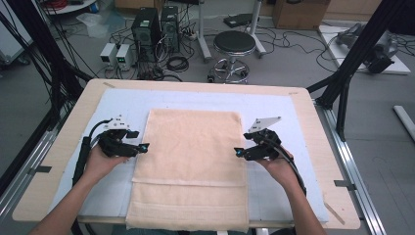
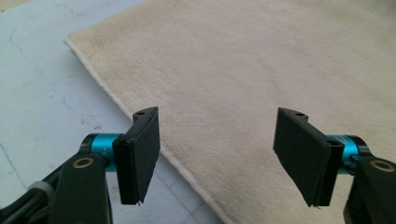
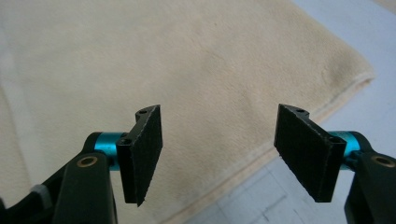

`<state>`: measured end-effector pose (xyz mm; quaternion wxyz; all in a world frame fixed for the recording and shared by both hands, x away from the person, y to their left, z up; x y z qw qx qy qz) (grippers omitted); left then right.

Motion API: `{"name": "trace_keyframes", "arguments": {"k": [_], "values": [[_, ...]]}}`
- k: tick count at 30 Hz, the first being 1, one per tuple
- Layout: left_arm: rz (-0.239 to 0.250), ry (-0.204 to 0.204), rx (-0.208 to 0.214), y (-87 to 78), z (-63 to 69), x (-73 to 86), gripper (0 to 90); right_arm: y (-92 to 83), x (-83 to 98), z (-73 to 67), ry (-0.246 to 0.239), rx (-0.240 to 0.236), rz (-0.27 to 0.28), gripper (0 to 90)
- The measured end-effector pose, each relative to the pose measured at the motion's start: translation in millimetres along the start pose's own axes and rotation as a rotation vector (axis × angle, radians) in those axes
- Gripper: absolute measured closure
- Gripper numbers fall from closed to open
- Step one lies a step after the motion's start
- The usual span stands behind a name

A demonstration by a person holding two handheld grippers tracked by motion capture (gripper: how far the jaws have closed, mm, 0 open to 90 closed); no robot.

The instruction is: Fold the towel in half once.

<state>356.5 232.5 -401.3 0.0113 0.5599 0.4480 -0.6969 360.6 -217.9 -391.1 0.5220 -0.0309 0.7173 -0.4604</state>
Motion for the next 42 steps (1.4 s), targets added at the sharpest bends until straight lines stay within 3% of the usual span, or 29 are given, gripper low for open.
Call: {"name": "trace_keyframes", "arguments": {"k": [2, 6, 10, 18, 26, 30, 34, 37, 42], "values": [[0.014, 0.026, -0.007, -4.4, 5.6, -2.1, 30.8, -1.6, 1.5, -4.4, -0.006, -0.007, 0.023, 31.3], [0.044, 0.029, 0.007, -9.2, 15.8, 0.8, 27.1, -3.4, 8.1, -10.5, -0.004, -0.009, 0.028, 28.3], [0.039, 0.038, 0.008, -11.2, 24.5, 8.6, 22.2, -5.5, 14.3, -14.8, -0.005, -0.014, 0.032, 25.2], [0.021, 0.041, 0.027, -12.9, 36.2, 29.3, 20.8, -3.2, 26.2, -25.6, -0.028, -0.02, 0.024, 23.3], [-0.01, 0.068, 0.056, -12.3, 46.6, 41.2, 21.3, 3.1, 33.5, -32.2, -0.067, -0.058, -0.015, 33.9], [-0.037, 0.083, 0.085, -8.9, 47.6, 47.6, 31.4, 9.0, 37.4, -35.7, -0.086, -0.09, -0.056, 43.0], [-0.06, 0.102, 0.131, -4.3, 49.1, 49.1, 49.2, 19.9, 43.0, -36.1, -0.093, -0.122, -0.119, 54.5], [-0.065, 0.135, 0.135, 1.0, 50.8, 50.7, 60.2, 22.7, 45.5, -36.1, -0.068, -0.125, -0.103, 58.0], [-0.054, 0.144, 0.134, 3.1, 49.8, 49.5, 76.2, 22.8, 48.6, -32.7, -0.055, -0.132, -0.066, 72.5]]}}
Point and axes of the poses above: each handheld gripper's, and its own axes: y roughly forward along the jaws, x roughly out of its underside, z roughly to its right, the point moved 1 cm from there along y, roughly forward along the jaws, and after that the axes turned 5 degrees about y, right-handed, at the moved point
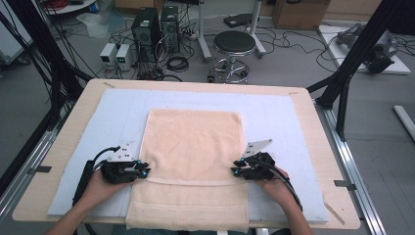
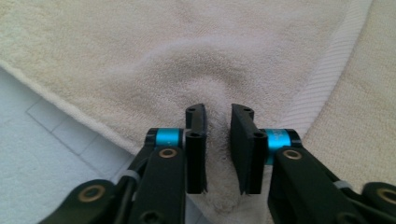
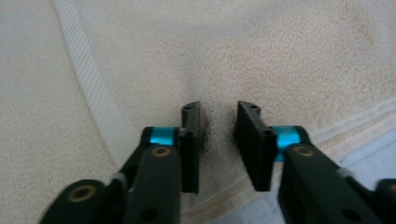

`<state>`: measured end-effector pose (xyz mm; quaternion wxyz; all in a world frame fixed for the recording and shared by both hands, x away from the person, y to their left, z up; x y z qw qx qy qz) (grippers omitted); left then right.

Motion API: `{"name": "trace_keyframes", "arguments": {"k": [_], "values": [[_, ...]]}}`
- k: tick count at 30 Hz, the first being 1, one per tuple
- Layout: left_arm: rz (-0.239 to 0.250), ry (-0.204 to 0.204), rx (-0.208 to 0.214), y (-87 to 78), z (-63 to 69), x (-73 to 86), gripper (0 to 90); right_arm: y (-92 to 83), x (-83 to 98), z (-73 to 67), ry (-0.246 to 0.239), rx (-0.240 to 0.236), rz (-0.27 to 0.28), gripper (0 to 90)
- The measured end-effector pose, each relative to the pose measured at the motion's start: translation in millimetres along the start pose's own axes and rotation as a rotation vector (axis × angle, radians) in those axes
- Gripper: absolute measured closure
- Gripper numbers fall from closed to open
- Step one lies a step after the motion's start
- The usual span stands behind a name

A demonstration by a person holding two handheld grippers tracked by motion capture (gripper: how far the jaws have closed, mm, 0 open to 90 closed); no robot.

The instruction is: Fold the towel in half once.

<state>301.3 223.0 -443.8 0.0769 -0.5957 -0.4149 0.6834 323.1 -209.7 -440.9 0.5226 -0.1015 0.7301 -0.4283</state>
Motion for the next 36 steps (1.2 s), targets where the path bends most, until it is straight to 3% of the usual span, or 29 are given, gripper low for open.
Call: {"name": "trace_keyframes", "arguments": {"k": [3, 5, 19, 22, 26, 32, 36], "values": [[-0.001, 0.0, -0.001, -0.2, 0.8, -1.2, 81.4, 0.4, -2.0, -2.8, -0.04, 0.01, -0.007, 80.5], [0.013, -0.013, -0.001, -0.8, 0.3, -1.8, 83.5, -0.5, -2.4, -3.4, -0.039, 0.012, -0.006, 83.3], [0.104, -0.001, -0.025, -31.8, 5.5, -17.0, 83.8, -29.0, -15.6, -10.0, -0.077, 0.009, 0.042, 84.0], [0.114, 0.009, -0.02, -39.9, 13.3, -18.1, 83.7, -37.2, -16.9, -16.1, -0.074, 0.01, 0.046, 84.0], [0.108, 0.023, -0.004, -50.3, 26.9, -14.0, 83.7, -48.0, -17.1, -31.2, -0.109, 0.002, 0.043, 84.1], [0.11, 0.034, 0.024, -63.4, 51.0, -5.5, 83.7, -62.2, -7.5, -55.6, -0.125, -0.05, 0.054, 84.0], [0.093, 0.048, 0.052, -69.2, 67.7, 0.2, 83.7, -67.0, 1.3, -70.2, -0.133, -0.088, 0.033, 83.9]]}}
Point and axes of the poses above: each handheld gripper's, and its own axes: y roughly forward along the jaws, x roughly out of its underside, z roughly to its right, the point moved 1 cm from there along y, roughly forward along the jaws, and after that the axes turned 5 degrees about y, right-handed, at the moved point
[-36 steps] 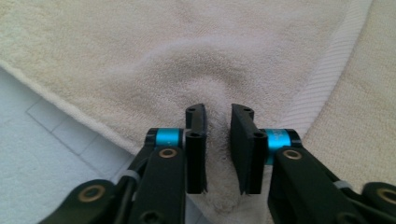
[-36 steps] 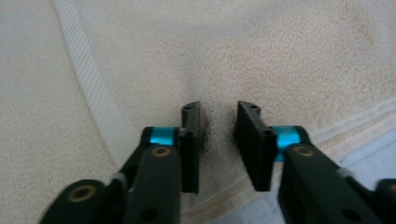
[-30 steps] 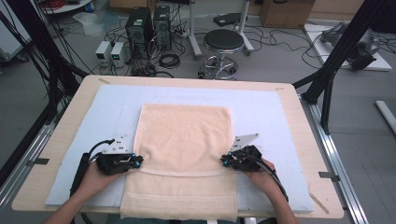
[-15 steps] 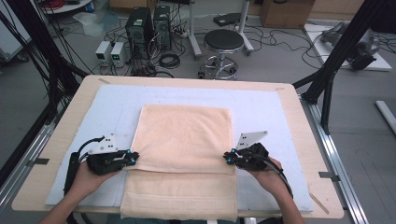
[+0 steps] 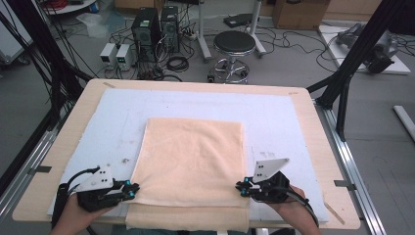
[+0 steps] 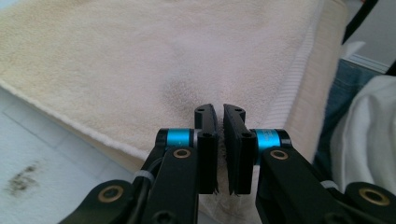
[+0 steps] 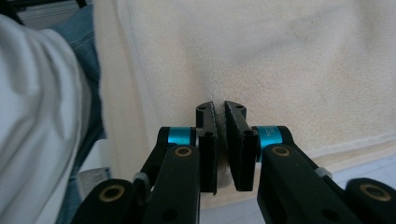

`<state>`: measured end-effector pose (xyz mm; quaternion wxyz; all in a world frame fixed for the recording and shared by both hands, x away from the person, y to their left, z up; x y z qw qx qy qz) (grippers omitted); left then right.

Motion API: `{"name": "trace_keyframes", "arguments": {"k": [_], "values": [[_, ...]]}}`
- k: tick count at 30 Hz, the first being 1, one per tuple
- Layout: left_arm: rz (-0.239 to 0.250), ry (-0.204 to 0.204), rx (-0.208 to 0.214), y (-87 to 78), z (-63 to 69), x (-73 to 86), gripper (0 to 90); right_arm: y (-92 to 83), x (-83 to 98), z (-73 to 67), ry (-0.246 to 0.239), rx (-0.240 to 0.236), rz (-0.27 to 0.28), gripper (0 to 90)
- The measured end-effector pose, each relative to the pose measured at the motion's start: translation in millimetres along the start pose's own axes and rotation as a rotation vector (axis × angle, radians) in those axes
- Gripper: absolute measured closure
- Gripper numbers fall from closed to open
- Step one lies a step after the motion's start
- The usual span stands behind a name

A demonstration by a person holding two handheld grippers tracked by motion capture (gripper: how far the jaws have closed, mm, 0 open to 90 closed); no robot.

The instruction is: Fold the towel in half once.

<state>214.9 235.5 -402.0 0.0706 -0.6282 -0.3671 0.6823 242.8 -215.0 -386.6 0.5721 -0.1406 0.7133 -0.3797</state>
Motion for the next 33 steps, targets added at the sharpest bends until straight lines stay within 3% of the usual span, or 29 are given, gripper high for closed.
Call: {"name": "trace_keyframes", "arguments": {"k": [2, 3, 5, 7, 9, 14, 18, 22, 25, 27, 29, 33], "values": [[-0.003, 0.009, 0.015, -0.8, 5.9, 1.6, 83.3, 0.0, 3.2, -5.2, -0.005, -0.018, -0.005, 81.6], [-0.004, 0.015, 0.022, -0.8, 7.1, 2.0, 81.0, 0.7, 4.3, -6.3, -0.006, -0.029, -0.006, 74.7], [0.0, 0.016, 0.0, 0.7, 4.9, 1.1, 68.1, 2.1, 4.8, -3.8, 0.012, -0.039, -0.004, 68.3], [0.001, 0.004, -0.03, 3.7, -2.3, -1.4, 57.6, 3.2, 4.0, 1.9, 0.022, -0.019, 0.011, 63.9], [0.011, -0.005, -0.045, 7.7, -10.7, -4.8, 55.0, 5.4, 1.6, 10.6, 0.042, -0.002, 0.026, 60.1], [0.018, -0.036, -0.111, 24.2, -38.8, -15.7, 48.2, 15.0, -5.1, 43.2, 0.089, 0.093, 0.02, 53.5], [0.013, -0.08, -0.177, 40.7, -68.6, -21.7, 46.1, 23.9, -10.1, 77.5, 0.132, 0.152, 0.026, 50.3], [-0.009, -0.155, -0.234, 58.0, -95.1, -20.4, 42.7, 31.7, -14.0, 107.2, 0.176, 0.202, 0.027, 46.1], [-0.039, -0.236, -0.237, 71.1, -116.3, -14.8, 41.5, 38.4, -16.4, 129.2, 0.216, 0.228, 0.028, 40.8], [-0.034, -0.282, -0.249, 77.3, -128.2, -10.1, 40.6, 43.1, -17.5, 142.4, 0.239, 0.239, 0.019, 38.0], [-0.03, -0.308, -0.274, 80.3, -136.3, -5.9, 40.8, 48.8, -18.5, 152.4, 0.263, 0.24, 0.001, 36.8], [-0.044, -0.343, -0.262, 83.9, -142.2, -0.2, 41.5, 60.6, -13.9, 158.3, 0.299, 0.231, -0.043, 37.0]]}}
Point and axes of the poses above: each handheld gripper's, and its own axes: y roughly forward along the jaws, x roughly out of its underside, z roughly to its right, the point moved 1 cm from there along y, roughly forward along the jaws, and after that the axes turned 5 degrees about y, right-handed, at the moved point
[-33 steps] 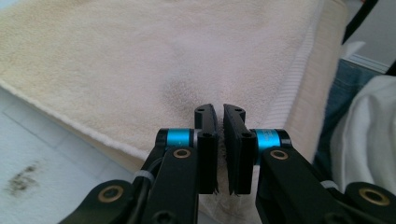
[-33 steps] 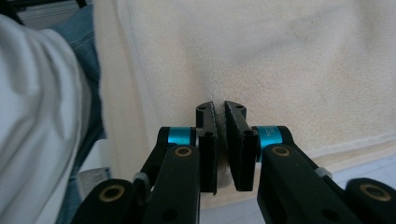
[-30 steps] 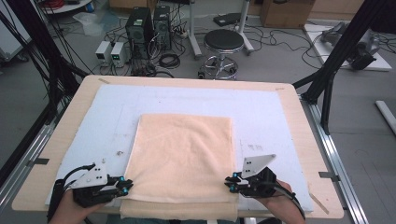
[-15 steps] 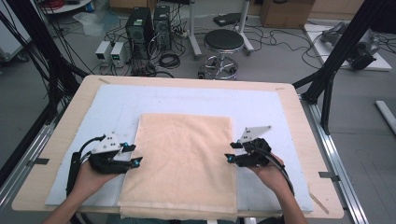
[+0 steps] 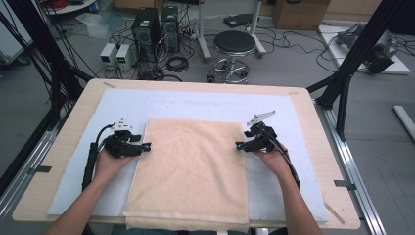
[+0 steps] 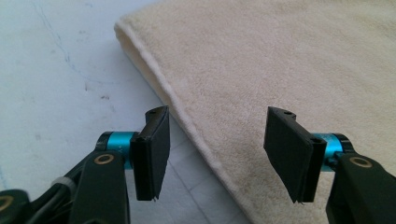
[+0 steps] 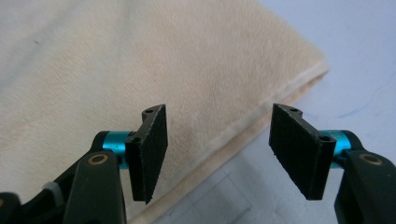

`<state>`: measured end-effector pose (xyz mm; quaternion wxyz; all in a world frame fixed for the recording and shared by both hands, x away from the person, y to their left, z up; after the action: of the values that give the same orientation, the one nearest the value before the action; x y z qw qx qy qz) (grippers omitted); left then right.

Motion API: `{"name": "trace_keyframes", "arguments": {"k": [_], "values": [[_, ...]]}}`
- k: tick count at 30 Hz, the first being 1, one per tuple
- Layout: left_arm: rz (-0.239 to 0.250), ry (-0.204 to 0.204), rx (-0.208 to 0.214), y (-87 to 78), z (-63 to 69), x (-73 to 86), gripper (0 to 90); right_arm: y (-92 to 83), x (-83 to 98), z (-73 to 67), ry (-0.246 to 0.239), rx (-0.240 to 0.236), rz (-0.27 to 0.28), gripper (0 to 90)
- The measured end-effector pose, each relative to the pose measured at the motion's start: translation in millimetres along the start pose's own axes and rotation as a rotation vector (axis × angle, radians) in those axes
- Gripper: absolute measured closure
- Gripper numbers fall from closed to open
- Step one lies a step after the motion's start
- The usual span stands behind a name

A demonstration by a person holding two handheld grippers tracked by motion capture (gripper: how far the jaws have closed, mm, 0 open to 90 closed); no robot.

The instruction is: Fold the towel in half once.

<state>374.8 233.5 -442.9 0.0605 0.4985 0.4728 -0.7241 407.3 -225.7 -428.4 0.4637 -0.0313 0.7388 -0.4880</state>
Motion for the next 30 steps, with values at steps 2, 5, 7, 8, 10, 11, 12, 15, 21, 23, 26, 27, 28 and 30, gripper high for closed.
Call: {"name": "trace_keyframes", "arguments": {"k": [2, 5, 7, 8, 10, 11, 12, 15, 21, 23, 26, 27, 28, 30], "values": [[-0.02, 0.004, 0.006, 2.1, 0.0, 1.1, 44.4, 5.7, 2.3, 1.6, 0.009, -0.003, -0.028, 39.7], [-0.034, 0.032, 0.01, 6.3, 4.6, 1.5, 50.4, 10.1, 3.8, 1.1, 0.027, -0.021, -0.048, 46.9], [-0.031, 0.036, 0.008, 7.2, 5.8, 1.4, 56.4, 10.0, 3.9, 1.3, 0.04, -0.022, -0.044, 51.9], [-0.031, 0.04, 0.004, 7.2, 6.1, 1.1, 58.8, 9.9, 4.1, 2.3, 0.043, -0.028, -0.041, 54.9], [-0.03, 0.033, 0.02, 7.7, 7.1, 0.8, 66.8, 10.1, 3.6, 2.8, 0.055, -0.037, -0.038, 63.9], [-0.031, 0.032, 0.03, 7.9, 8.2, 0.6, 72.0, 10.8, 3.0, 2.1, 0.052, -0.047, -0.038, 69.3], [-0.03, 0.037, 0.03, 8.5, 9.8, 0.5, 76.0, 11.5, 2.4, 1.0, 0.051, -0.062, -0.039, 74.5], [-0.025, 0.039, 0.036, 8.5, 9.7, 0.4, 79.8, 14.1, 2.7, 1.5, 0.079, -0.109, -0.027, 81.9], [-0.021, 0.041, -0.023, 10.7, 5.6, -5.9, 81.9, 14.4, -4.2, 1.6, 0.014, -0.055, -0.012, 84.5], [-0.011, 0.04, -0.054, 13.5, 2.2, -12.2, 82.0, 16.7, -7.9, 4.9, 0.022, -0.042, -0.005, 84.6], [0.0, 0.02, -0.08, 21.9, -6.1, -21.6, 82.1, 21.5, -17.4, 13.4, 0.036, -0.013, 0.001, 84.6], [-0.004, 0.013, -0.087, 24.3, -8.6, -23.4, 82.1, 22.9, -21.0, 15.7, 0.044, -0.004, 0.005, 84.5], [-0.01, 0.009, -0.095, 27.2, -12.2, -25.8, 82.1, 24.1, -24.1, 18.1, 0.045, 0.007, 0.013, 84.5], [0.01, -0.013, -0.118, 31.9, -18.5, -30.1, 82.0, 26.7, -33.2, 22.8, 0.059, 0.022, 0.017, 84.5]]}}
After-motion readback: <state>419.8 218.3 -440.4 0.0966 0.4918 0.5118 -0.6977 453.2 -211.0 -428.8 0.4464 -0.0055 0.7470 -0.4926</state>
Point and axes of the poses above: each handheld gripper's, and its own axes: y roughly forward along the jaws, x roughly out of its underside, z roughly to its right, the point moved 1 cm from there along y, roughly forward along the jaws, and after that the axes turned 5 degrees about y, right-handed, at the moved point
